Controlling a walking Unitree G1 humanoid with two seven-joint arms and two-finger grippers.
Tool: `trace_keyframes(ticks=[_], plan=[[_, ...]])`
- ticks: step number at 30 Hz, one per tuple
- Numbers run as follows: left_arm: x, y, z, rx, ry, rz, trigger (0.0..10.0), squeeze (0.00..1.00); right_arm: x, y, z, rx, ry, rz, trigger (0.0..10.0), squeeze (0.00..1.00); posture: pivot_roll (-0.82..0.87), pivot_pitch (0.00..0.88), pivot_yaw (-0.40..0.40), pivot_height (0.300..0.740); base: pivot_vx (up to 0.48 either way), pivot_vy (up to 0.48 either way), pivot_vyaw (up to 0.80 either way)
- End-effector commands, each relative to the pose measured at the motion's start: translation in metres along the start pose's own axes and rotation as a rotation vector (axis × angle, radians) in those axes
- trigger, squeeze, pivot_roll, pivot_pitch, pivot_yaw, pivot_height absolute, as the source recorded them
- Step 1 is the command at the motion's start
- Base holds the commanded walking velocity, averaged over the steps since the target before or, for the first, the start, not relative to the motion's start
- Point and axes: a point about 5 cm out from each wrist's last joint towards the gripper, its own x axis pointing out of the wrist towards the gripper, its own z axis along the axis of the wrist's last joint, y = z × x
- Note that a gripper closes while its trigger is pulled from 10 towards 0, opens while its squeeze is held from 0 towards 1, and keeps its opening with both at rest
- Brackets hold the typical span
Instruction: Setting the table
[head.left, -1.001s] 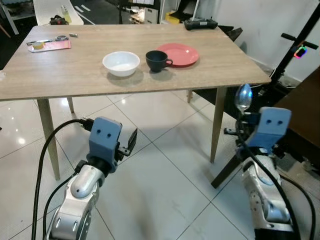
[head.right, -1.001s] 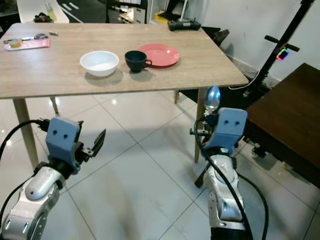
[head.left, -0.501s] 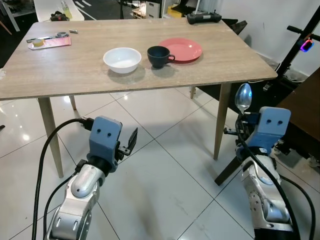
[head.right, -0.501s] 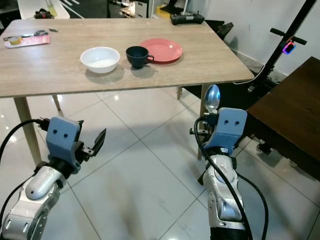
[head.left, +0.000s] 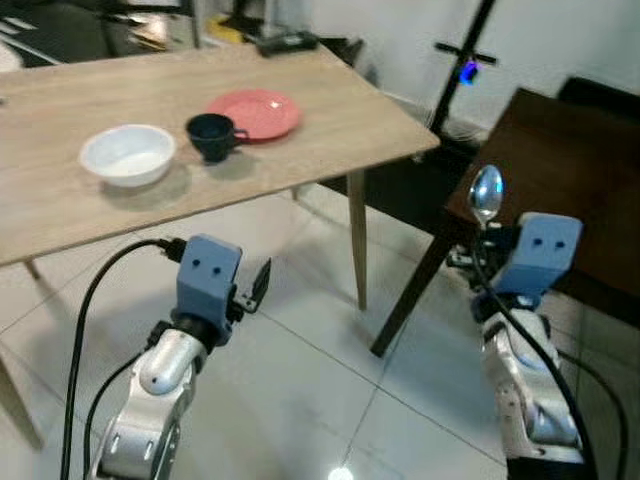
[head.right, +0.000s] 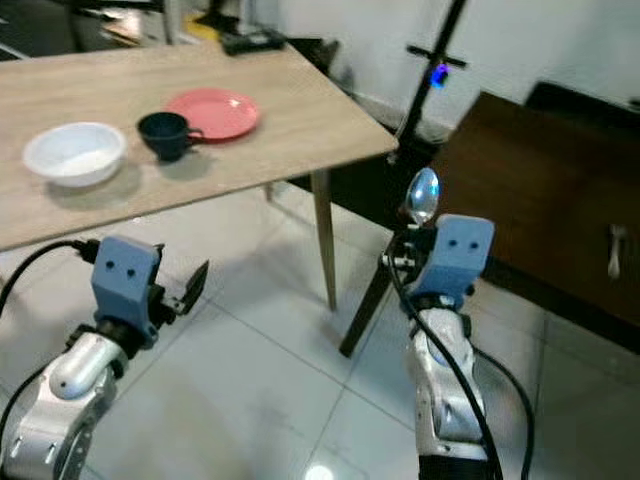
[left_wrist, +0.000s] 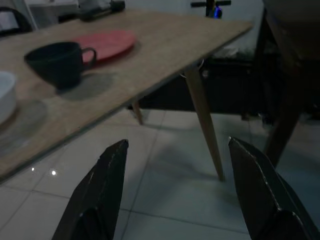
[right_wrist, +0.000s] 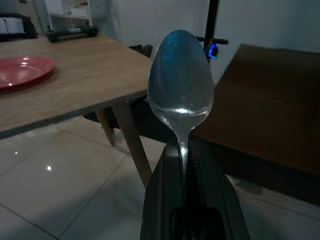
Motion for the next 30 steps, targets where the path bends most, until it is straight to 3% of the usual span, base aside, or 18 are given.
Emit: trace_keyframes(ticks=[1,11,30], plan=[[-0.0003,-0.0025,-0.0015,0.001,0.008,-0.009,10.0,0.00,0.0002,-0.0055,-0.0007,0.003,0.004,-0.021,10.0,0.00,0.00,0.053,0.046,0.740,0.334,0.000,-0.80],[0.0002,-0.0023,-0.0011,0.003,0.007,-0.011,10.0,0.00,0.0011,-0.0079,-0.0009,0.013,0.009,-0.040,10.0,0.00,0.00,0.055,0.048,0.740,0.317,0.000,-0.80],[-0.0009,-0.0045,-0.0004,-0.027,0.009,-0.024,10.0,0.00,0.0022,-0.0102,-0.0023,0.011,0.018,-0.062,10.0,0.00,0.00,0.059,0.048,0.740,0.000,0.000,-0.78]])
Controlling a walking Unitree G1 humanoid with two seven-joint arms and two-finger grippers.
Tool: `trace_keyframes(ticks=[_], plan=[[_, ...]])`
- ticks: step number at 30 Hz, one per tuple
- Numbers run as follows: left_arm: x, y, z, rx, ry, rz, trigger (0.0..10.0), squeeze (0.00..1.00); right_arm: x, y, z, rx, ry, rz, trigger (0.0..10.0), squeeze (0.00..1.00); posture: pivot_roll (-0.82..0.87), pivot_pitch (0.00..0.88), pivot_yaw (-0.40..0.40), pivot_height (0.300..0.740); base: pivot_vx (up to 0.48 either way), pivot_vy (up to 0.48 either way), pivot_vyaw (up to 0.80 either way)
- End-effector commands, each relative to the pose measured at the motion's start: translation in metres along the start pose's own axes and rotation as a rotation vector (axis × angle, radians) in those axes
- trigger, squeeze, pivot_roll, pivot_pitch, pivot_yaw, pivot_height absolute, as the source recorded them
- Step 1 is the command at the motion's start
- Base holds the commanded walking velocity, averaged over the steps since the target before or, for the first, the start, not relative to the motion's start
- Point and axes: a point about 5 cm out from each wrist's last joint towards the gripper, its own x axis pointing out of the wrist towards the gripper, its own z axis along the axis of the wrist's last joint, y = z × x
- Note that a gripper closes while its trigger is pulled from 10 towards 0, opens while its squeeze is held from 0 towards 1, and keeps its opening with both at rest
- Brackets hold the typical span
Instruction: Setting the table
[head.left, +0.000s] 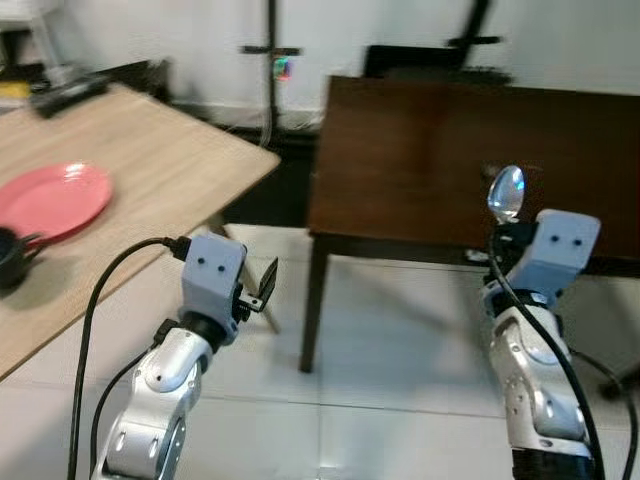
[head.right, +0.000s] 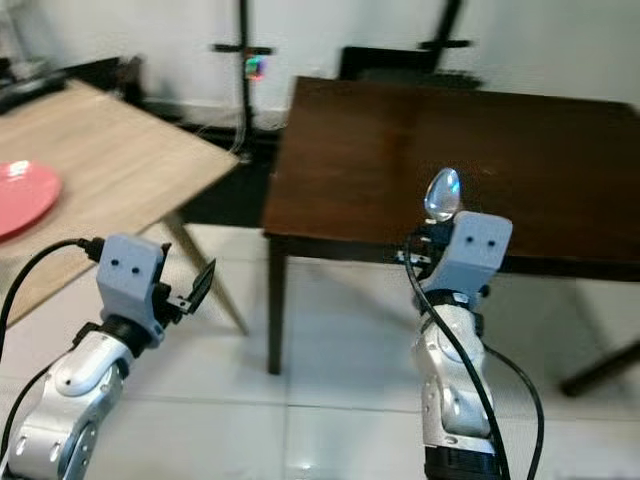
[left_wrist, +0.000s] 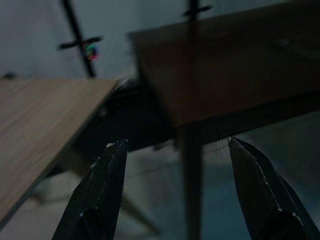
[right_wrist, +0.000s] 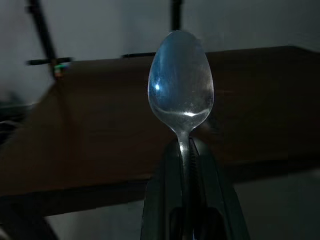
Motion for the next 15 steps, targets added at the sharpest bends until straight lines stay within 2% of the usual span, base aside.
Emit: trace_keyframes(ticks=[1,15], plan=[[-0.0027,0.0008,-0.0028,-0.005,0.015,0.000,10.0,0.00,-0.0014,0.0022,-0.0028,0.006,0.014,0.005,10.0,0.00,0.00,0.059,0.048,0.740,0.000,0.000,-0.79],[-0.0026,0.0031,-0.0033,0.008,0.024,0.019,10.0,0.00,-0.0008,0.0039,-0.0034,0.006,0.015,0.008,10.0,0.00,0.01,0.060,0.044,0.740,0.000,0.000,-0.78]])
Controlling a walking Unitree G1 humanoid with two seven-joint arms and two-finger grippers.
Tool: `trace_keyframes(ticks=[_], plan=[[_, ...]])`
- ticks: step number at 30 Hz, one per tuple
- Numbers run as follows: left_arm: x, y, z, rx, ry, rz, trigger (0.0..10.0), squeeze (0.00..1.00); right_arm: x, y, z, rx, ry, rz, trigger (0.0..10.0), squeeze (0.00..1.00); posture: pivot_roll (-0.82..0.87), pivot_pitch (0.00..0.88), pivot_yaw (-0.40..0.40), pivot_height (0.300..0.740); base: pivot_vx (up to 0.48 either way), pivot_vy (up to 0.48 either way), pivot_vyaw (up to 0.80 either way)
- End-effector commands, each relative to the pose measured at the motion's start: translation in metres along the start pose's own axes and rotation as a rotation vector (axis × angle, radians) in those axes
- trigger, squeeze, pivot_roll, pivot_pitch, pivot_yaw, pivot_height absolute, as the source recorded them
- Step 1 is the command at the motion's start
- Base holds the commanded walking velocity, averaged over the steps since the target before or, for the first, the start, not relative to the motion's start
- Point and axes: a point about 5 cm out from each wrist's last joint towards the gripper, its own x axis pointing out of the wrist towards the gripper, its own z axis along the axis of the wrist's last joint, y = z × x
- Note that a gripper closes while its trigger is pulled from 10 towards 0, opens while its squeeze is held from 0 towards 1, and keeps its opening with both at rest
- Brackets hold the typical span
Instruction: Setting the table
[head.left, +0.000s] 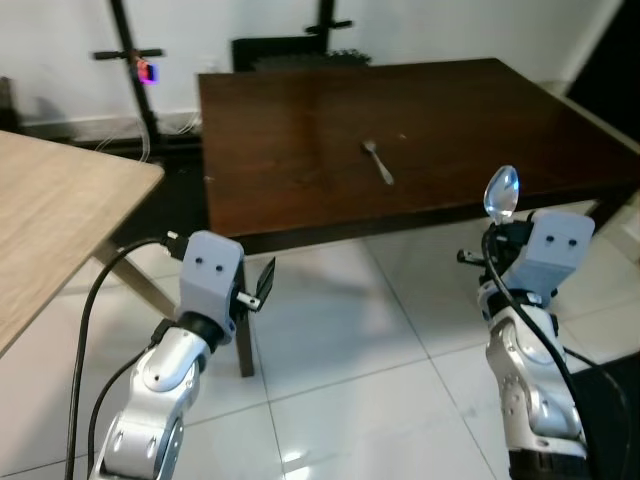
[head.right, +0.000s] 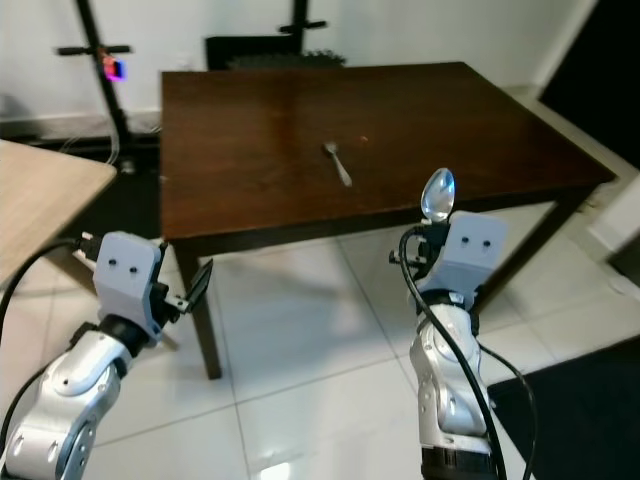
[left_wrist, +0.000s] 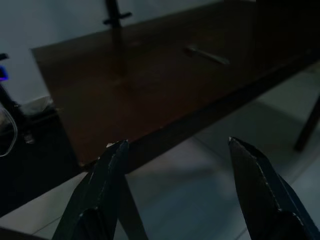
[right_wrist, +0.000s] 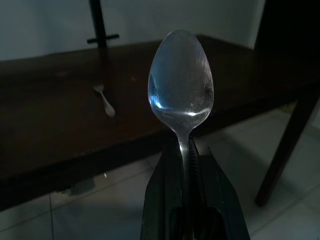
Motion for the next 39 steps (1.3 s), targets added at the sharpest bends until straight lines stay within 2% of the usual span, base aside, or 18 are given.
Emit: trace_keyframes(ticks=[1,19,23,24,26,32,39], plan=[[-0.001,0.000,-0.001,-0.001,0.011,0.004,10.0,0.00,0.000,0.000,-0.002,0.001,0.010,-0.002,10.0,0.00,0.01,0.060,0.044,0.740,0.000,0.000,-0.79],[0.001,0.001,0.002,0.011,-0.011,0.015,10.0,0.00,0.002,0.002,0.004,0.010,-0.024,0.013,10.0,0.00,0.01,0.058,0.046,0.740,0.000,0.000,-0.73],[0.001,0.003,0.002,0.021,-0.017,0.028,10.0,0.00,0.007,0.009,0.019,0.025,-0.095,0.055,10.0,0.00,0.01,0.057,0.047,0.740,0.309,0.000,0.00],[0.001,0.004,0.002,0.023,-0.018,0.033,10.0,0.00,0.012,0.015,0.030,0.054,-0.139,0.080,10.0,0.00,0.01,0.055,0.048,0.740,0.345,0.000,0.00],[0.002,0.003,0.002,0.023,-0.020,0.034,10.0,0.00,0.014,0.019,0.034,0.064,-0.154,0.094,10.0,0.00,0.01,0.055,0.048,0.740,0.351,0.000,0.00],[0.003,0.002,0.002,0.021,-0.024,0.036,10.0,0.00,0.018,0.028,0.040,0.078,-0.180,0.132,10.0,0.00,0.01,0.052,0.044,0.740,0.360,0.000,0.00],[0.002,0.003,0.002,0.022,-0.022,0.039,10.0,0.00,0.018,0.025,0.037,0.082,-0.173,0.127,10.0,0.00,0.01,0.051,0.040,0.740,0.357,0.000,0.00]])
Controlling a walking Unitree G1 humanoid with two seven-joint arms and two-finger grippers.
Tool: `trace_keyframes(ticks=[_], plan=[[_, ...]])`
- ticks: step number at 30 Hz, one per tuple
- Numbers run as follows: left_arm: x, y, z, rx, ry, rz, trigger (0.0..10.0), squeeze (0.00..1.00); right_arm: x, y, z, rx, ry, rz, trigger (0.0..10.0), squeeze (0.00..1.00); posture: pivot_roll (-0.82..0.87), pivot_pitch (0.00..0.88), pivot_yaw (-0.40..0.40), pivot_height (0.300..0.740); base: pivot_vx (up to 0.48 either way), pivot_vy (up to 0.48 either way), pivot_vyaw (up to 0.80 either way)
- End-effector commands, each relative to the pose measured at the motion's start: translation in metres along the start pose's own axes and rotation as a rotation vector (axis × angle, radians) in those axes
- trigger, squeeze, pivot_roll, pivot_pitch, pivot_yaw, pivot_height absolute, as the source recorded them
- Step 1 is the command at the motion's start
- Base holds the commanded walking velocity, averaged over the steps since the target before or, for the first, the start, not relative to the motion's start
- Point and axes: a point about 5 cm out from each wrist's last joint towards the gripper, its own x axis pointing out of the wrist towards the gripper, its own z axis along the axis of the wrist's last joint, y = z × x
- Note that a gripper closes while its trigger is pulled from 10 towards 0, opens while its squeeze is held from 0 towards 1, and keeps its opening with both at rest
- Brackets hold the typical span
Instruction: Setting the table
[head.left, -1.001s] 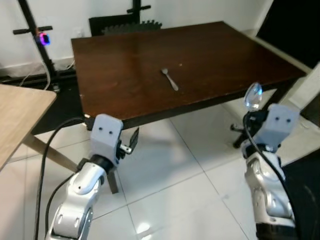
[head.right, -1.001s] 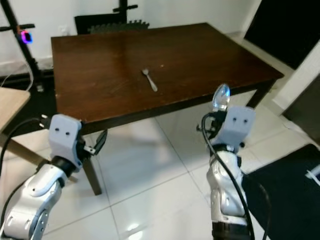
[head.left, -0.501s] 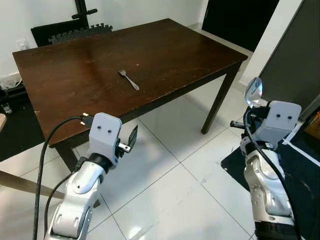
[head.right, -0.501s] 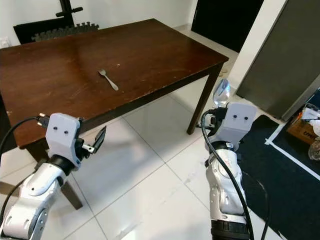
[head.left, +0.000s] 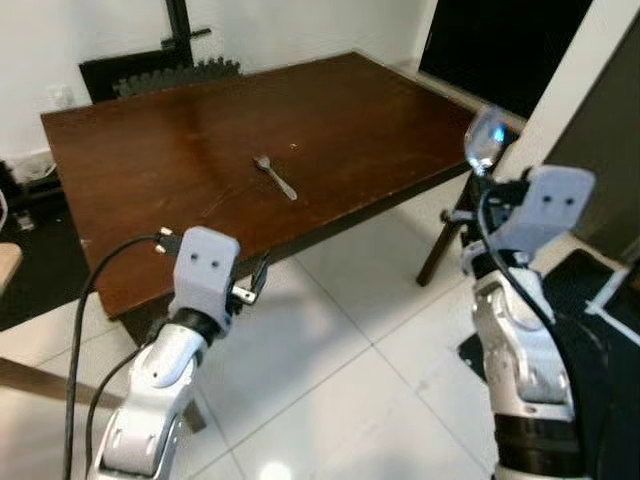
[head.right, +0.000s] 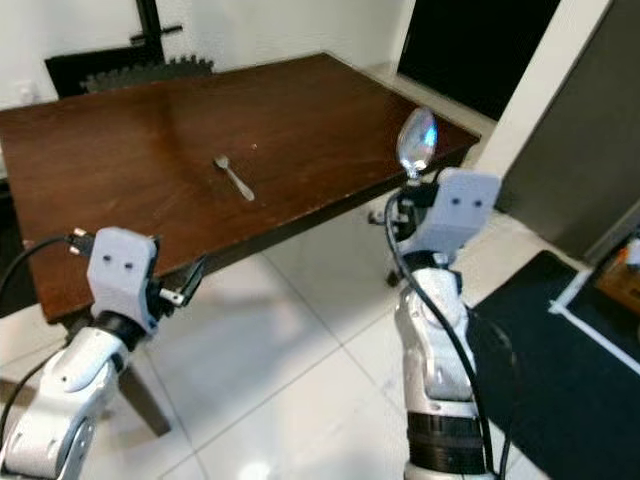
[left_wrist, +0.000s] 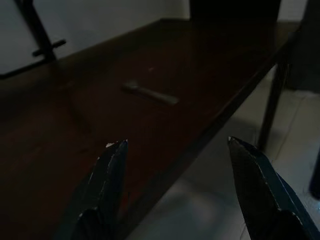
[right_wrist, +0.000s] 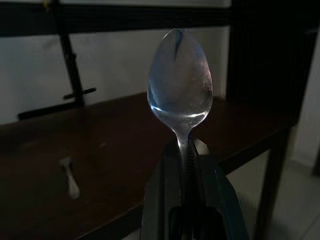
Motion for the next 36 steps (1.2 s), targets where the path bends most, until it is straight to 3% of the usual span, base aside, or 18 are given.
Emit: trace_keyframes(ticks=[1,21,36], plan=[[-0.001,-0.002,-0.003,0.005,0.011,-0.004,10.0,0.00,-0.001,-0.007,-0.002,0.001,0.005,-0.027,10.0,0.00,0.01,0.051,0.040,0.740,0.341,0.000,0.00],[-0.002,-0.003,-0.004,0.009,0.013,-0.007,10.0,0.00,0.002,-0.024,-0.010,-0.009,0.041,-0.102,10.0,0.00,0.01,0.057,0.044,0.740,0.325,0.000,0.00],[-0.001,-0.005,-0.005,0.003,0.020,-0.008,10.0,0.00,-0.001,-0.024,-0.012,-0.011,0.051,-0.104,10.0,0.00,0.01,0.064,0.045,0.740,0.328,0.000,0.00]])
